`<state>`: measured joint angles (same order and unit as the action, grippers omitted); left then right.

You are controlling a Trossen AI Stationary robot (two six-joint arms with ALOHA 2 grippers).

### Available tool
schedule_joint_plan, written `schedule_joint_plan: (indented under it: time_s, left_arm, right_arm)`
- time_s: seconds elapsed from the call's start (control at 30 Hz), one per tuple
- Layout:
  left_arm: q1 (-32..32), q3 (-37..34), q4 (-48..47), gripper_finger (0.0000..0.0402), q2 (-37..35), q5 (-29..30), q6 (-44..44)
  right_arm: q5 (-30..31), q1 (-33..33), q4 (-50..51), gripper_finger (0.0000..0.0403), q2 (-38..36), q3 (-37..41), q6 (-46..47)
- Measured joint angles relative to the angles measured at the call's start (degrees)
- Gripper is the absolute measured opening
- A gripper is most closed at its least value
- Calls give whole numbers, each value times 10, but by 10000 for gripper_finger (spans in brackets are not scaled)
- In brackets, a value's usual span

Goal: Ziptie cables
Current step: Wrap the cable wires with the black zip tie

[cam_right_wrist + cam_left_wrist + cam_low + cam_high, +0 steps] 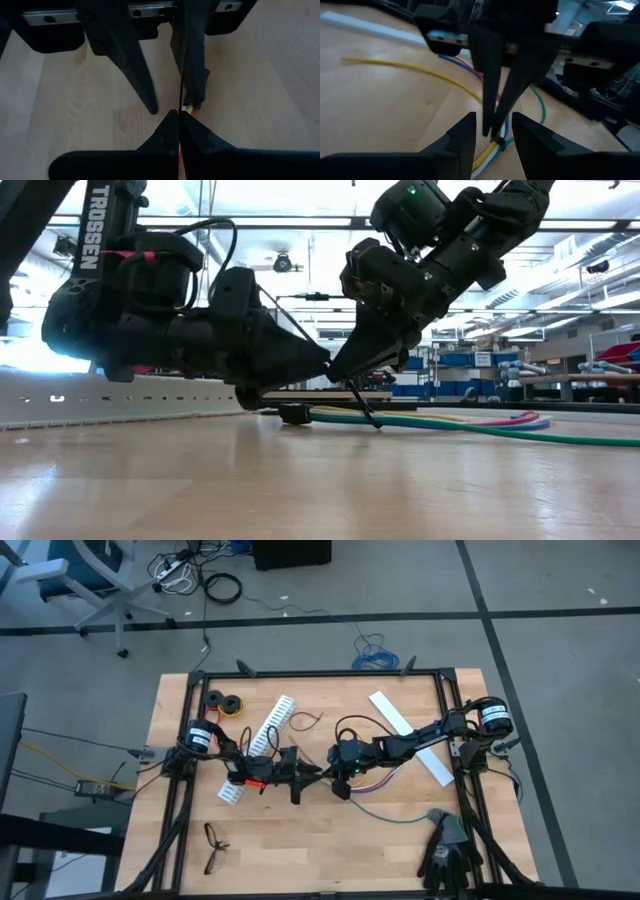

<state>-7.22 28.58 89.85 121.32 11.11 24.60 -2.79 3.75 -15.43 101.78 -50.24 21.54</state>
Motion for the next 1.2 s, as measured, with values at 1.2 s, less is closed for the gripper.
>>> schedule_joint_plan:
  time_s: [1.2]
  left_arm:
    - [1, 16, 1, 3, 0, -28, 11]
  right_arm:
    - [-14, 7, -10, 0, 0, 0, -1]
